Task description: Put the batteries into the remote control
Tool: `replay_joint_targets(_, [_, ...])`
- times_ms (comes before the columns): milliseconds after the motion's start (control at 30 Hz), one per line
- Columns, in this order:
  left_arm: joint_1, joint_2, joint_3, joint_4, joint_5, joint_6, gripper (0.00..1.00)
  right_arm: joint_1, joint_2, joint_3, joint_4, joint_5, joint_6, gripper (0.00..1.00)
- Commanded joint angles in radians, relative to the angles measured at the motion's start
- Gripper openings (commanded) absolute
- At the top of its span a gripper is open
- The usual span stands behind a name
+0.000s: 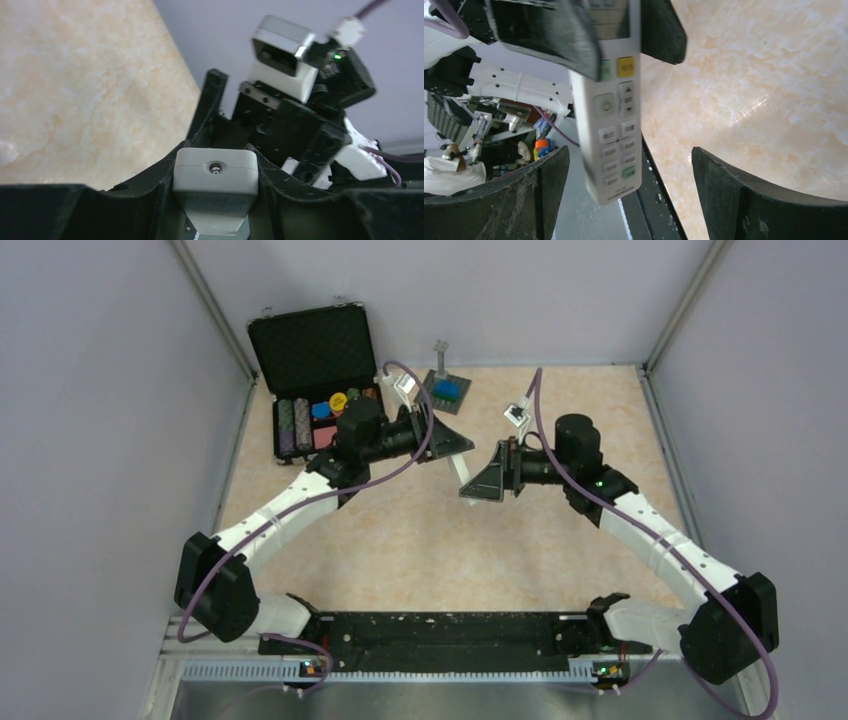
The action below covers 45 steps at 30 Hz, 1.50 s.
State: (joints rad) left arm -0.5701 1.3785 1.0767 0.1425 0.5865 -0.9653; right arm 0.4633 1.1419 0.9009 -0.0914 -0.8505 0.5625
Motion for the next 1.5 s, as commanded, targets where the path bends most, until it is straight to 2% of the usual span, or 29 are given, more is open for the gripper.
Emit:
replay_joint_targets(0, [0.000,-0.031,-0.009,0.299,0.161,-0.028,0.00,-0.005,-0.011,-0.029,0.151,-0.056,0.068,0.88])
replay_joint_targets(167, [0.000,0.015,-0.034,0.534,0.246,-0.175,0.00,-0.006,-0.012,-0.076,0.343,-0.088,0.213,0.80])
replay_joint_targets(367, [0.000,0.032,-0.014,0.556,0.274,-0.172,0.00,-0.006,-0.028,-0.122,0.462,-0.097,0.329,0.71])
replay_joint_targets(500, [0.001,0.023,0.007,0.462,0.263,-0.111,0.00,-0.005,-0.034,-0.125,0.450,-0.092,0.327,0.49])
replay_joint_targets(567, [0.000,0.010,0.021,0.371,0.243,-0.062,0.01,-0.006,-0.042,-0.130,0.441,-0.075,0.326,0.35])
replay_joint_targets(633, [0.000,-0.008,0.027,0.302,0.219,-0.012,0.14,-0.006,-0.054,-0.133,0.420,-0.045,0.312,0.24])
replay_joint_targets(667, [0.001,-0.016,0.030,0.269,0.202,0.016,0.24,-0.006,-0.061,-0.134,0.399,-0.023,0.299,0.21])
replay_joint_targets(767, [0.000,-0.044,0.046,0.134,0.131,0.101,0.69,-0.008,-0.086,-0.131,0.320,0.041,0.253,0.17])
replay_joint_targets(800, [0.002,-0.056,0.050,0.090,0.098,0.133,0.88,-0.008,-0.091,-0.128,0.288,0.064,0.233,0.16])
replay_joint_targets(833, [0.002,-0.067,0.056,0.037,0.047,0.165,0.98,-0.009,-0.093,-0.128,0.250,0.085,0.212,0.15])
replay_joint_targets(900, [0.005,-0.098,0.065,-0.101,-0.128,0.222,0.99,-0.012,-0.085,-0.128,0.149,0.150,0.161,0.15])
replay_joint_targets(967, [0.033,-0.135,0.068,-0.244,-0.348,0.218,0.99,-0.011,-0.077,-0.135,0.029,0.236,0.079,0.17])
replay_joint_targets(1100, [0.093,-0.252,0.021,-0.383,-0.606,0.159,0.99,-0.012,-0.051,-0.163,-0.157,0.471,-0.048,0.18])
replay_joint_targets(1267, [0.106,-0.373,-0.023,-0.455,-0.711,0.183,0.99,-0.011,0.089,-0.182,-0.244,0.700,-0.064,0.19])
replay_joint_targets(1467, [0.107,-0.408,0.053,-0.643,-0.737,0.167,0.99,-0.011,0.216,-0.156,-0.260,0.896,-0.086,0.16])
